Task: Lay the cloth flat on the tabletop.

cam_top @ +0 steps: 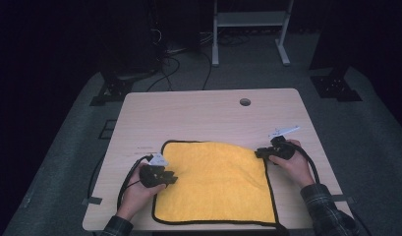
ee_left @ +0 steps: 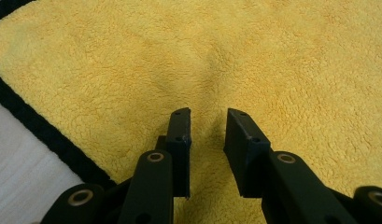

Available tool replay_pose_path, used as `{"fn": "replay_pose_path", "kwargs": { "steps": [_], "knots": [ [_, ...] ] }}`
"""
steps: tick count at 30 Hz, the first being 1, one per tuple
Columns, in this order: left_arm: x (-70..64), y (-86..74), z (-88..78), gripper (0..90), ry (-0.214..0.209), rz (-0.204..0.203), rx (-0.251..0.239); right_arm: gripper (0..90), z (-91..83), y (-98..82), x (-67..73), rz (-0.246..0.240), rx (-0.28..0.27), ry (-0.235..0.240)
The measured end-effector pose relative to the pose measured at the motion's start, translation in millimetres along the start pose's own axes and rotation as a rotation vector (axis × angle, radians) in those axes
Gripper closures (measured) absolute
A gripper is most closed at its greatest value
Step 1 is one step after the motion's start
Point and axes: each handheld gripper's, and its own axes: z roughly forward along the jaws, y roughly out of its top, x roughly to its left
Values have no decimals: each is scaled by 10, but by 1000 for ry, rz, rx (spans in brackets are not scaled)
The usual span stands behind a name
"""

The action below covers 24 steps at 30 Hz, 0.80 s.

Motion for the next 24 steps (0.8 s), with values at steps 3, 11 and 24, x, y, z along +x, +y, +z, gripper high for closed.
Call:
{"fn": "replay_pose_path", "kwargs": {
  "steps": [3, 11, 24],
  "knots": [
    [-6, 1, 2, 704, 3, 1, -1, 826, -68, 27, 80, -36, -29, -5],
    [-12, 1, 1, 701, 9, 8, 1, 795, -219, -52, 771, -268, -13, 151],
    [-8, 2, 0, 700, 7, 8, 3, 632, -214, 19, 618, -179, -59, 131]
  ]
}}
